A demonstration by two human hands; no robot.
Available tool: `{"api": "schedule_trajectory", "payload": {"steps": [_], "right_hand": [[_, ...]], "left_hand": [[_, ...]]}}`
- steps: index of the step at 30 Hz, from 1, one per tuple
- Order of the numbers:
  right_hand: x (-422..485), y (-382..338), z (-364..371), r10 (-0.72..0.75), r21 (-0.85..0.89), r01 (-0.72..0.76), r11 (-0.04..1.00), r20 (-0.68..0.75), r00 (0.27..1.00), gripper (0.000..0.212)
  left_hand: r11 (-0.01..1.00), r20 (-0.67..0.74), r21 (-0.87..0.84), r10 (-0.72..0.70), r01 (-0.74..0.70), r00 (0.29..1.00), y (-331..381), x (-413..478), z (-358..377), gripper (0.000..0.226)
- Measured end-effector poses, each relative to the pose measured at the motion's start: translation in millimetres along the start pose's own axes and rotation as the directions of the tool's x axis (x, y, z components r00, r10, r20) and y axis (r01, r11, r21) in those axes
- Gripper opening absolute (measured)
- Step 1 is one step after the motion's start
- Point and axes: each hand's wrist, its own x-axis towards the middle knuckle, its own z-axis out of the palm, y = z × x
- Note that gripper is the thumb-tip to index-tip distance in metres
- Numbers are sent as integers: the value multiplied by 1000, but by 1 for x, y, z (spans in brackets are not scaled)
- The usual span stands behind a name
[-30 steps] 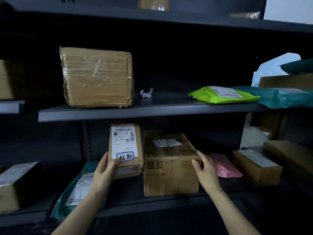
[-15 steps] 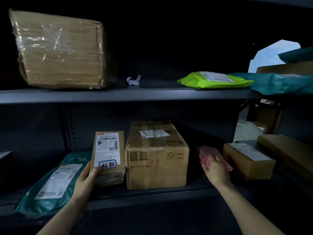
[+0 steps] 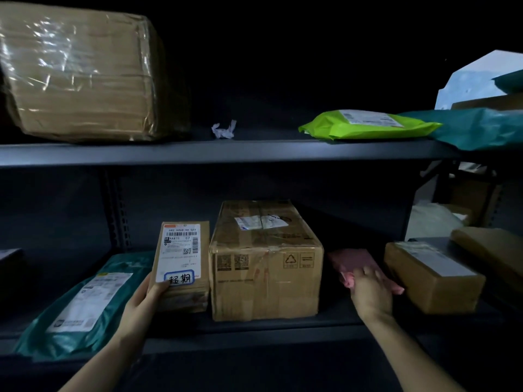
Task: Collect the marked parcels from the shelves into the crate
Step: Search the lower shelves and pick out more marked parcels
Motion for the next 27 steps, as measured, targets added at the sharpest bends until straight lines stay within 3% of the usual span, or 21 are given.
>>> {"api": "schedule_trajectory", "payload": {"steps": [3,6,11,15,21,27], "right_hand": [[-13,-6,-15,56,184,-38,982,-91,994,27],[-26,-14,-37,200,454,-107,885,-162,966,12],[-50,-28,-94,505,807,-322,496,34,863,15],[-80,-40,-149,574,874,-415,252,211,791,7],[-115,-78,-258,625,847,-524,93,360,693,20],[-146,-140,-375,621,828,-557,-55,466,631,19]], "left_hand": [[1000,21,-1,-5,5,1000,3,-3,1,19],[1000,47,-21,-2,3,999,9,-9,0,20],[995,52,-49,-84,87,995,31,-23,-7,40],[972,66,-49,-226,229,972,65,-40,-19,52],[875,132,-21,-478,484,869,147,-80,-42,71],[831,287,26,-539,556,792,262,-113,-70,70]]}}
